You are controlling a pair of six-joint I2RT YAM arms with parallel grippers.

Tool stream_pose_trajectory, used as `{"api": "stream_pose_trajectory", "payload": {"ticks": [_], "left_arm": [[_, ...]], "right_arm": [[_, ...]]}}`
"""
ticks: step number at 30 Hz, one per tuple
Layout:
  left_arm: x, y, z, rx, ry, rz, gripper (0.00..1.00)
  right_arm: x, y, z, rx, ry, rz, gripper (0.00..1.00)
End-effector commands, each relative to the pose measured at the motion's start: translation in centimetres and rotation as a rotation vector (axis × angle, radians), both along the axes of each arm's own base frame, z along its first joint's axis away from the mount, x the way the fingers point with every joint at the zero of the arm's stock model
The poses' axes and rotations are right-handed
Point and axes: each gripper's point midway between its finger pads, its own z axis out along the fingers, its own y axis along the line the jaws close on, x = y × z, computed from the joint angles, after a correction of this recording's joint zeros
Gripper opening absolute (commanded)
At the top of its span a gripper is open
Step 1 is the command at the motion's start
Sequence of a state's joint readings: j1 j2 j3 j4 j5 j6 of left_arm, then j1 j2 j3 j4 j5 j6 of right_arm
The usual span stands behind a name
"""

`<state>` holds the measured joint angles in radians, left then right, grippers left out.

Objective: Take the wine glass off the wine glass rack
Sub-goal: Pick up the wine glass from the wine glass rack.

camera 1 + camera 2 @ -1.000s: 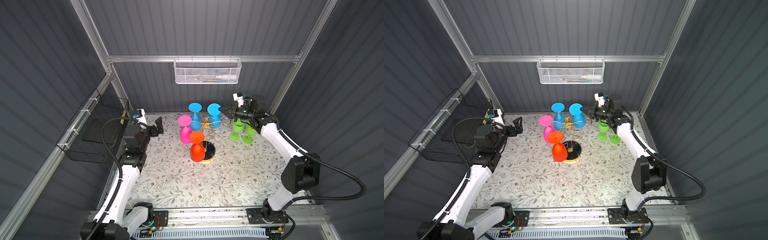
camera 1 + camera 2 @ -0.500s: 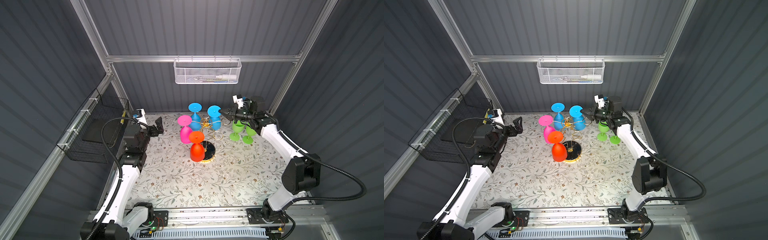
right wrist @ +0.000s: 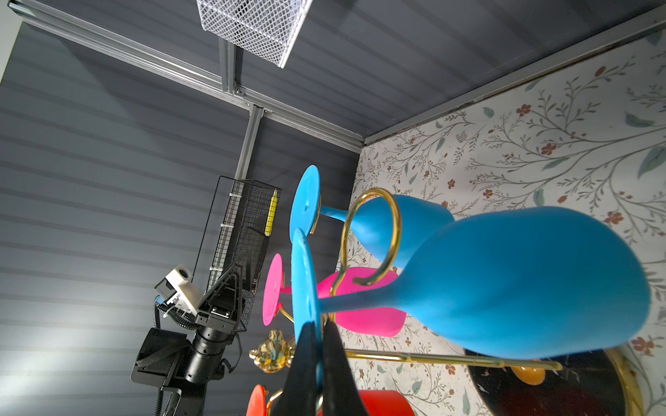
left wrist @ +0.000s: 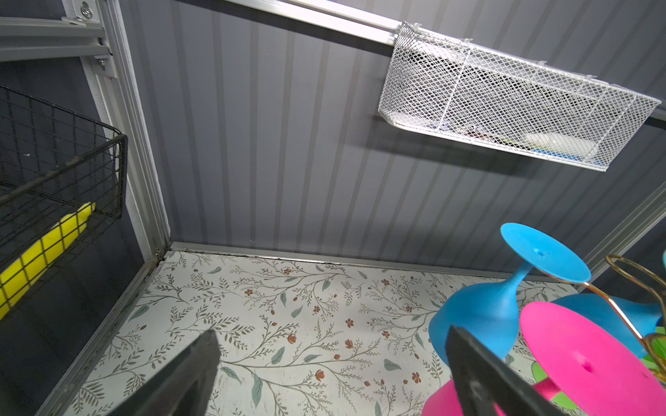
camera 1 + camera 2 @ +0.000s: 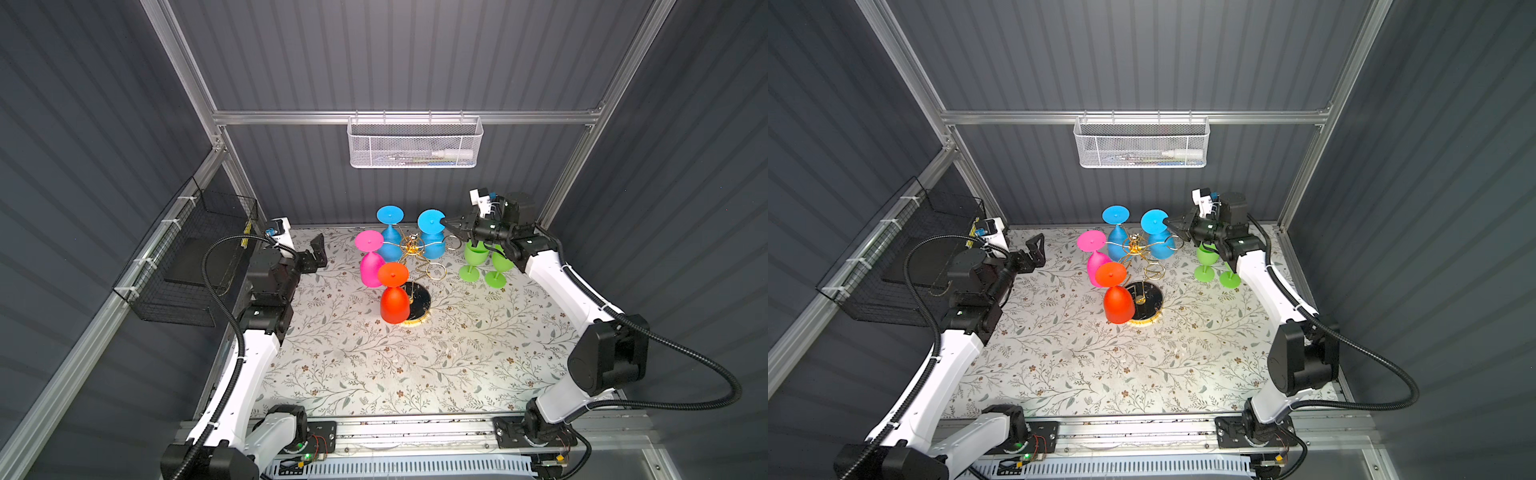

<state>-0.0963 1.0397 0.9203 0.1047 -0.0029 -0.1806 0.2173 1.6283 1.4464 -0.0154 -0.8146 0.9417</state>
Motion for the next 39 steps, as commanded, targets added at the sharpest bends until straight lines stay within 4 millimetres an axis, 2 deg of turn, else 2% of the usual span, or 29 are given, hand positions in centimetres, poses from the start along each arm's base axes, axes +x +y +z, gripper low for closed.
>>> {"api": "stream_pose_trajectory", "payload": {"ticks": [1, 10, 15, 18, 21, 25, 30, 33, 37, 39], "left_arm": [[-0.4, 0.2, 0.0, 0.000, -0.006, 0.003, 1.00], [-0.4, 0.3, 0.1, 0.002, -0.006, 0.009, 1.00], [-0.4, 0.4, 0.2, 0.000, -0.009, 0.013, 1.00], [-0.4, 0.2, 0.9, -0.025, -0.024, 0.002, 1.00], [-0.7, -1.0, 2.4, -0.075, -0.048, -0.062, 0.99], [-1.2, -4.0, 5.2, -0.152, -0.073, -0.242, 0.96], [-2.0, -9.0, 8.2, -0.265, -0.034, -0.563, 0.88], [-2.3, -12.1, 9.1, -0.318, 0.021, -0.718, 0.83], [-3.9, -18.3, 9.8, -0.240, 0.036, -0.872, 0.81], [-4.4, -20.6, 10.1, -0.249, 0.041, -0.944, 0.81]], "right_arm": [[-0.3, -0.9, 1.1, -0.001, -0.042, -0.022, 0.00], [0.1, -2.5, 1.5, 0.008, -0.051, -0.060, 0.00], [0.3, -4.0, 1.9, 0.016, -0.065, -0.095, 0.00], [0.2, -5.3, 2.5, 0.021, -0.080, -0.118, 0.00], [-0.1, -6.9, 3.7, 0.020, -0.114, -0.150, 0.00], [-1.0, -8.5, 5.4, -0.007, -0.185, -0.189, 0.00], [-3.1, -9.4, 7.8, -0.094, -0.300, -0.222, 0.00], [-4.6, -9.7, 9.5, -0.140, -0.375, -0.235, 0.00], [-6.8, -9.6, 11.6, -0.197, -0.468, -0.229, 0.00], [-7.7, -9.1, 12.5, -0.217, -0.508, -0.206, 0.00]]}}
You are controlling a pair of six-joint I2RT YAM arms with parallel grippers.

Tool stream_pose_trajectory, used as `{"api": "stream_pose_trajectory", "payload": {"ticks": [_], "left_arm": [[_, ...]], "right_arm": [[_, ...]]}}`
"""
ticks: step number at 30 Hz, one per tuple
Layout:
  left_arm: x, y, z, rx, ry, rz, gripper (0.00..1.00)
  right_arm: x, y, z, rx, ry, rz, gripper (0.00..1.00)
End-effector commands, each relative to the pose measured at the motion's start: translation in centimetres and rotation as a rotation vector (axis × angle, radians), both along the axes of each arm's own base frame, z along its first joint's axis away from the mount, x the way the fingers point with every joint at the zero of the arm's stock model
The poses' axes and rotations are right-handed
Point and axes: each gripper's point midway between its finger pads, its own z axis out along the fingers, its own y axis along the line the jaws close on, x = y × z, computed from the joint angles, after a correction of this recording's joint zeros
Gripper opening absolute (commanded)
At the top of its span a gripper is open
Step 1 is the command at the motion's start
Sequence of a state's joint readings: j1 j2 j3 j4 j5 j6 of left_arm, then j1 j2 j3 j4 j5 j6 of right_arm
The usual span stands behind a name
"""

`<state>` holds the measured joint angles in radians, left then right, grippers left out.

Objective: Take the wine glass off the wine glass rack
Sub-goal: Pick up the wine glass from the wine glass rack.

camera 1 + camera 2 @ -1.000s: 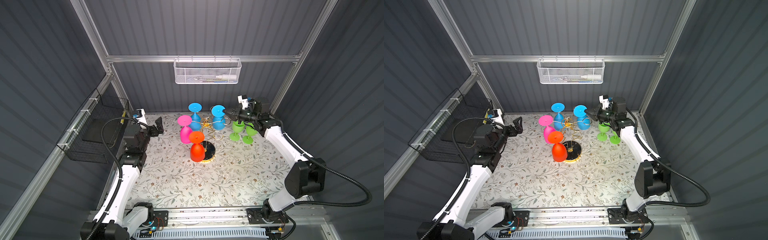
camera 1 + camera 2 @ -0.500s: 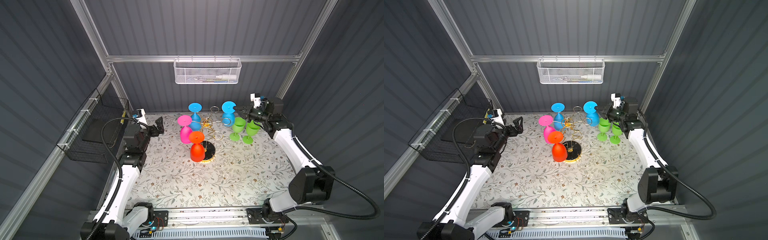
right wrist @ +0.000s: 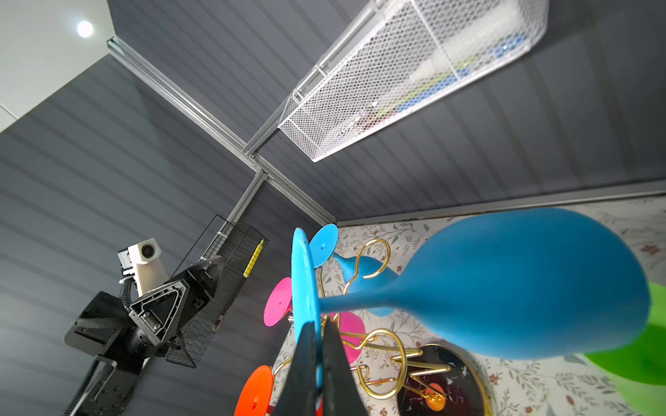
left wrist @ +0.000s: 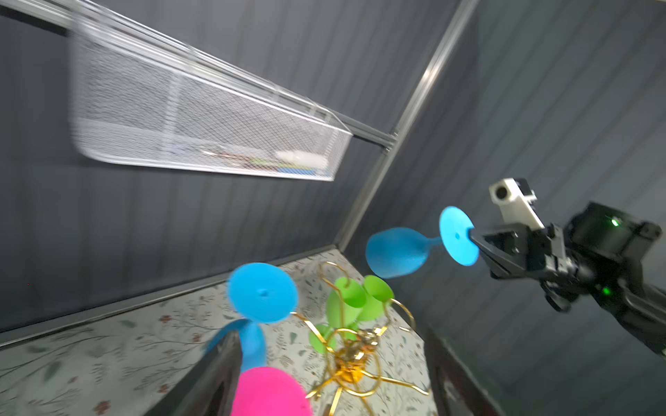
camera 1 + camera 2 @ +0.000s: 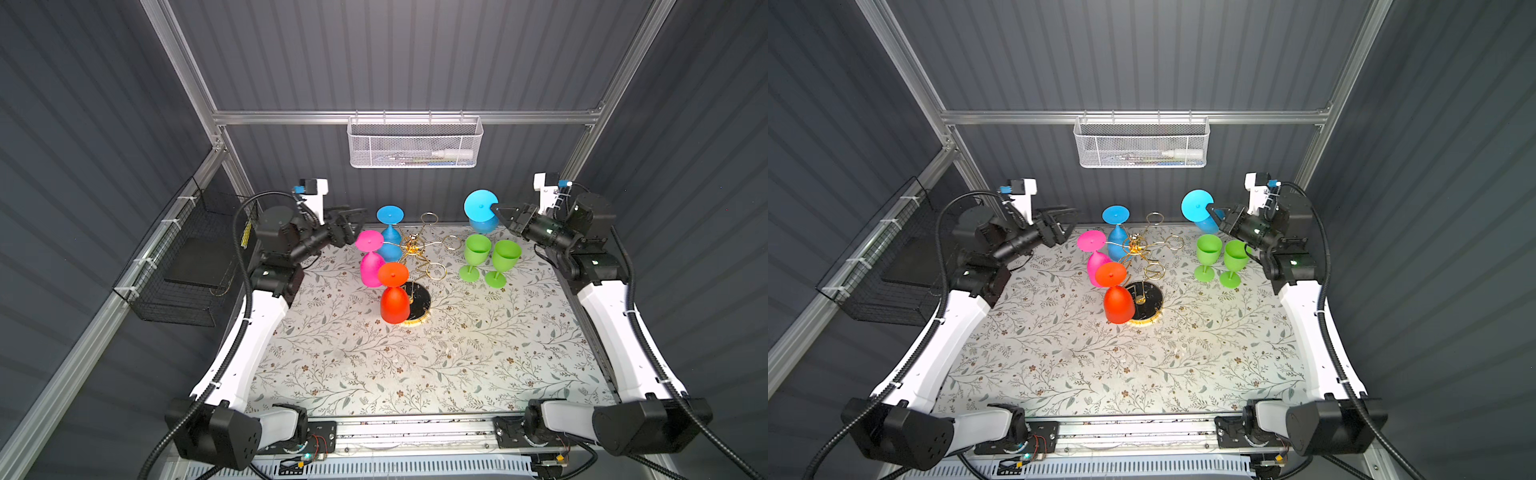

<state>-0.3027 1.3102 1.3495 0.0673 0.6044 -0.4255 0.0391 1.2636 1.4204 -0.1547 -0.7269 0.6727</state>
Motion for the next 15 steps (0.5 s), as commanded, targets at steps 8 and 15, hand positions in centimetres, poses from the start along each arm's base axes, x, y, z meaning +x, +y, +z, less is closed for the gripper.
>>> {"api": "stream_pose_trajectory", "payload": {"ticks": [8, 15], "left_arm": [[-3.8, -9.8, 2.6, -0.029, -0.038, -0.346, 0.78], [-4.3, -12.1, 3.4, -0.070, -0.053, -0.432, 0.73]], "right_arm": [[-4.9, 3.3, 3.9, -0.110, -0.176, 0.134, 0.00], [-6.4, 5.9, 4.2, -0.110, -0.191, 0.220, 0.00]]}}
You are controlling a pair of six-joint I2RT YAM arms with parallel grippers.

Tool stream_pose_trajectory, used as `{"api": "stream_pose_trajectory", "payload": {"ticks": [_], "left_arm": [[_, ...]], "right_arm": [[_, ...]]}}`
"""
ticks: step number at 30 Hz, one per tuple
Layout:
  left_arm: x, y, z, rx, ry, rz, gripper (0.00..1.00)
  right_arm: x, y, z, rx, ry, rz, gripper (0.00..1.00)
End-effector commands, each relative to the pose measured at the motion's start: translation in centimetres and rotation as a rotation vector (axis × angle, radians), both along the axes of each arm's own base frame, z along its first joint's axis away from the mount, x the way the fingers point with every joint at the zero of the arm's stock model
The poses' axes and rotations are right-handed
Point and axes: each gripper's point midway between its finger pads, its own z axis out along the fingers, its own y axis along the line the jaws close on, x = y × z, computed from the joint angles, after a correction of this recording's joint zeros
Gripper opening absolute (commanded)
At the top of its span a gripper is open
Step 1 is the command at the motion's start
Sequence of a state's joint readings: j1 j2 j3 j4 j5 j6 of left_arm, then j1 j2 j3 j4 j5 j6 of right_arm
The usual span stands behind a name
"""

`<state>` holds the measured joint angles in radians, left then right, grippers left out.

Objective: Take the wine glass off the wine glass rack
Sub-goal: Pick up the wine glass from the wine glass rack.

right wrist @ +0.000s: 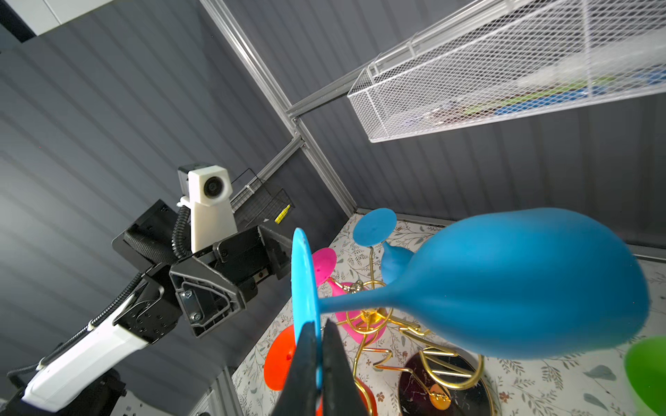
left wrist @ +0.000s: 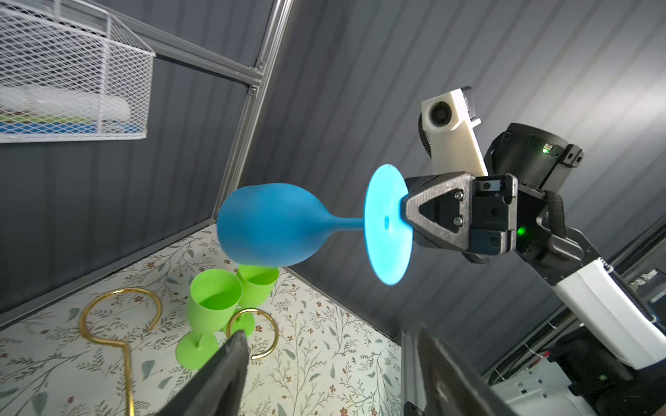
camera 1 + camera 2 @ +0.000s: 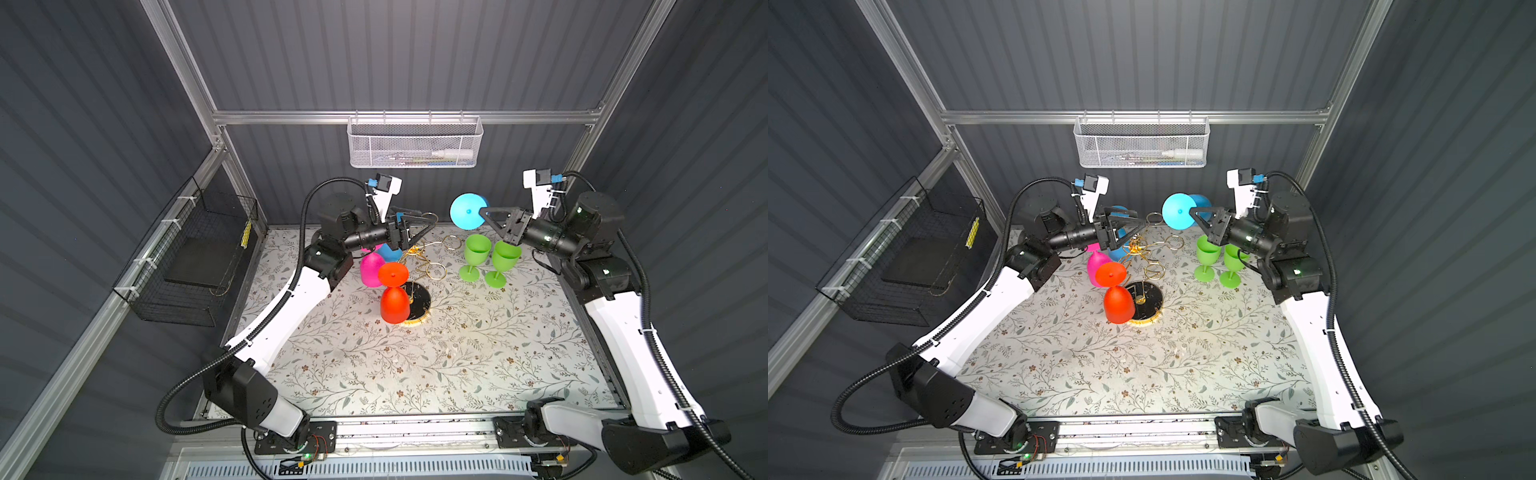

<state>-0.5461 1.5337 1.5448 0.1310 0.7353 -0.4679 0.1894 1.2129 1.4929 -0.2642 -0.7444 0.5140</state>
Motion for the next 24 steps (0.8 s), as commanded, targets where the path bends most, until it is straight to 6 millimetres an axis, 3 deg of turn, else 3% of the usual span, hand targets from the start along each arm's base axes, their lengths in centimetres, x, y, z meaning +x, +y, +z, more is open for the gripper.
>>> {"api": "stream_pose_trajectory", "payload": {"ticks": [1, 10, 24], "left_arm": [[-1.1, -0.7, 2.6, -0.057, -0.045, -0.073, 0.72], [-2.0, -1.8, 3.0, -0.091, -0.044, -0.148, 0.67], [-3.5, -2.3, 2.4, -0.083, -0.004, -0.260, 0.41]], "right_arm": [[-1.4, 1.1, 1.6, -0.006, -0.058, 0.056, 0.00], [-1.9, 3.4, 1.4, -0.016, -0.048, 0.111, 0.00], [-1.1, 4.4, 1.2, -0.033, -0.044, 0.112, 0.00]]}}
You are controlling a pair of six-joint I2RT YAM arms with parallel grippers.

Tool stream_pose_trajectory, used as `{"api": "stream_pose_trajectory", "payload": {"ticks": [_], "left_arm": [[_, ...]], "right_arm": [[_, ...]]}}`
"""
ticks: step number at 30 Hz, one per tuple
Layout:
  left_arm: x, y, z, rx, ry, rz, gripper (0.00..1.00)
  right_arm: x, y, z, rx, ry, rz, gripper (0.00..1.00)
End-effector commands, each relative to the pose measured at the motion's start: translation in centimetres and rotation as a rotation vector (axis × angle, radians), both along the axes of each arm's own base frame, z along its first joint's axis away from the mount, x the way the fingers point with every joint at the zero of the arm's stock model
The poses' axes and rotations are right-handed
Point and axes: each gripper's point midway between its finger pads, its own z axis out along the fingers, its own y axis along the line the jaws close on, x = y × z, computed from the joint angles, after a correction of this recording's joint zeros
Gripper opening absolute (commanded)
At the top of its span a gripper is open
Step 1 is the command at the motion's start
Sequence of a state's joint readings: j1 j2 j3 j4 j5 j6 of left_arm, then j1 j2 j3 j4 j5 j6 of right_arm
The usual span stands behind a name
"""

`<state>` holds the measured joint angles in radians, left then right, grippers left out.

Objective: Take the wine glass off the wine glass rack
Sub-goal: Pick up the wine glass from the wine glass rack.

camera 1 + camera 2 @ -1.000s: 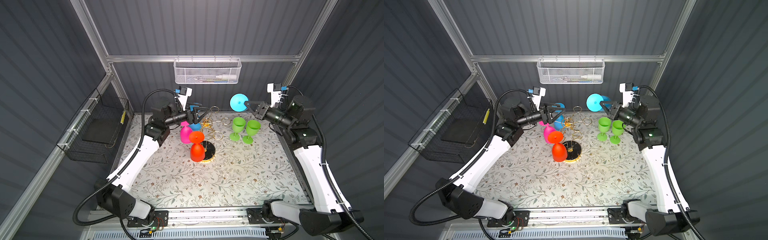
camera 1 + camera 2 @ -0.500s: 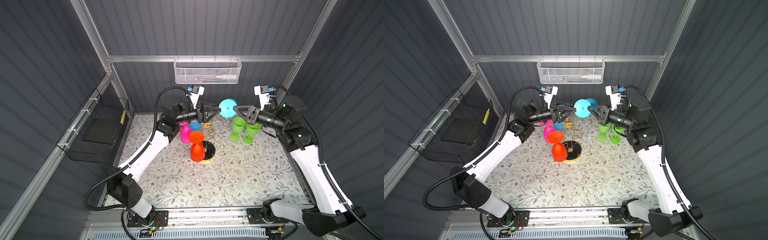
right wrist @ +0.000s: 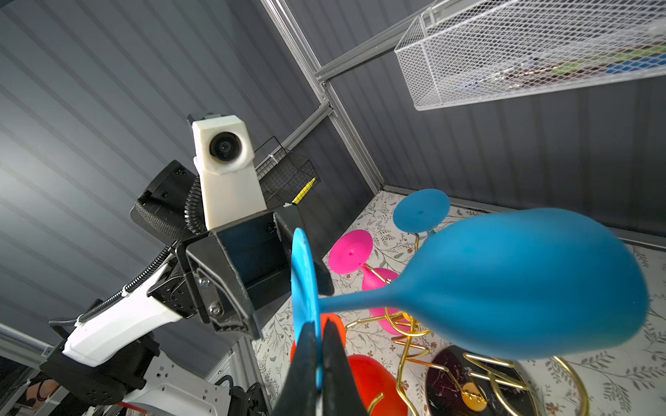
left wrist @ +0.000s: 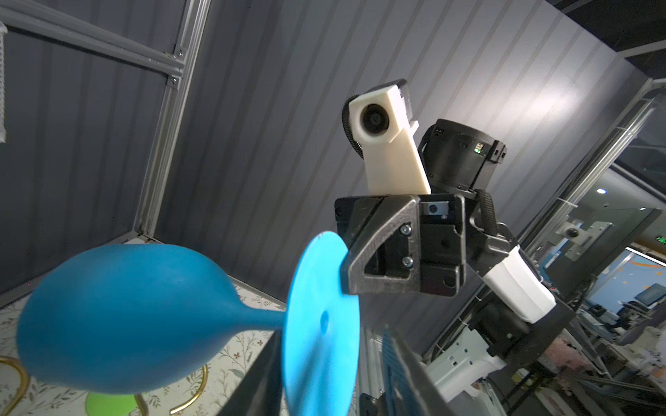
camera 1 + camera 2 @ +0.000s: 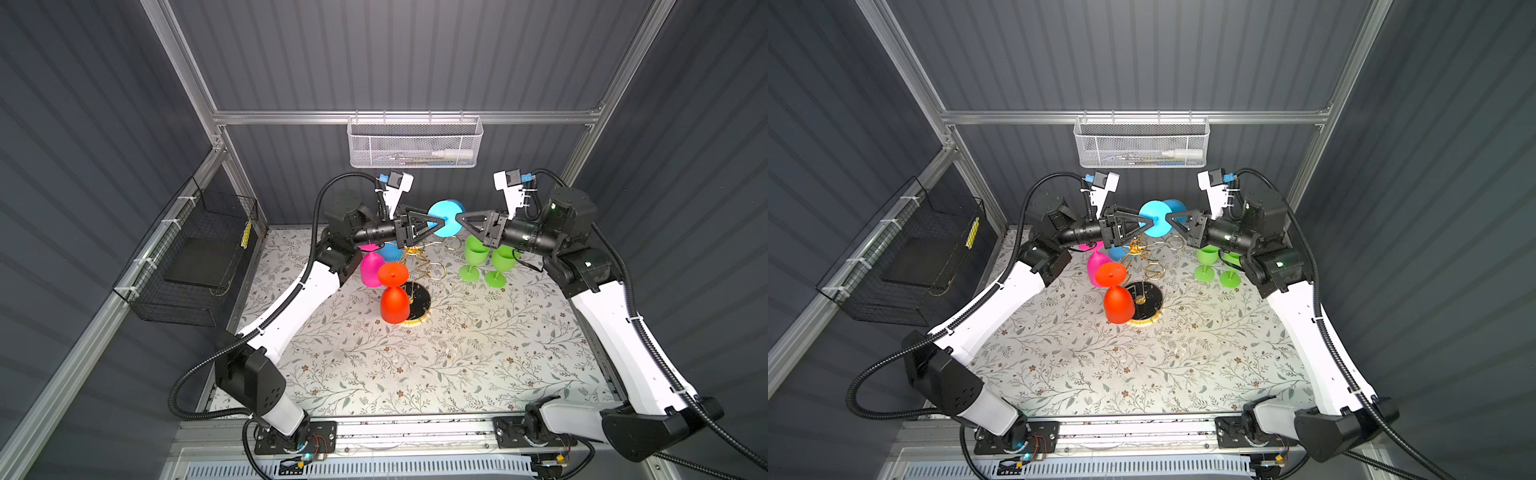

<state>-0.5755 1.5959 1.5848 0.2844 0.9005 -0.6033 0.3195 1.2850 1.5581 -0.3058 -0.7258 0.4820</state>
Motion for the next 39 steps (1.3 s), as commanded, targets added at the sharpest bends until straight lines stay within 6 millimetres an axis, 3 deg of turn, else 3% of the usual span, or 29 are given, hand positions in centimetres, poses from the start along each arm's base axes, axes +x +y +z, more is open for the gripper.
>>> {"api": "stream_pose_trajectory", "payload": {"ticks": [1, 3, 8, 11, 14, 15, 18, 22, 26, 27, 30, 35, 39], "left_arm": [[-1.0, -0.2, 0.8, -0.014, -0.016, -0.057, 0.40], [-1.0, -0.2, 0.6, -0.011, -0.013, -0.060, 0.35], [-1.1, -0.3, 0.4, -0.014, 0.002, -0.079, 0.08], [-1.3, -0.2, 0.8, -0.025, -0.006, -0.083, 0.00], [-1.5, 0.0, 1.4, -0.045, -0.008, -0.081, 0.00], [-1.6, 0.0, 1.5, -0.051, -0.003, -0.083, 0.00], [-1.3, 0.0, 1.8, -0.058, 0.045, -0.088, 0.00], [-0.5, 0.3, 2.2, -0.071, 0.138, -0.103, 0.00], [0.5, 1.1, 2.9, -0.104, 0.246, -0.133, 0.00], [0.8, 1.4, 2.9, -0.111, 0.270, -0.140, 0.00], [1.2, 1.7, 2.9, -0.116, 0.318, -0.159, 0.00], [1.0, 1.7, 3.1, -0.103, 0.359, -0.196, 0.00], [0.3, 1.9, 3.5, -0.096, 0.351, -0.217, 0.00]], "right_arm": [[-0.4, 0.1, 1.6, 0.000, -0.062, -0.002, 0.00], [-0.4, 0.1, 1.6, -0.003, -0.063, -0.002, 0.00], [-0.5, 0.2, 1.5, -0.015, -0.065, -0.007, 0.00], [-0.4, 0.3, 1.3, -0.021, -0.060, -0.006, 0.00], [-0.5, 0.2, 1.3, -0.026, -0.059, -0.005, 0.01], [-0.5, 0.0, 1.4, -0.032, -0.067, -0.017, 0.07], [-0.6, -0.9, 1.6, -0.063, -0.096, -0.074, 0.38], [-1.0, -2.6, 1.2, -0.126, -0.143, -0.159, 0.60], [-1.5, -4.1, 0.6, -0.199, -0.246, -0.232, 0.74], [-2.1, -4.7, 1.3, -0.207, -0.320, -0.259, 0.78], [-2.1, -5.4, 0.3, -0.269, -0.442, -0.298, 0.86], [-1.3, -5.5, -1.1, -0.336, -0.565, -0.318, 0.93], [-0.9, -4.4, -1.7, -0.347, -0.645, -0.267, 0.96]]}}
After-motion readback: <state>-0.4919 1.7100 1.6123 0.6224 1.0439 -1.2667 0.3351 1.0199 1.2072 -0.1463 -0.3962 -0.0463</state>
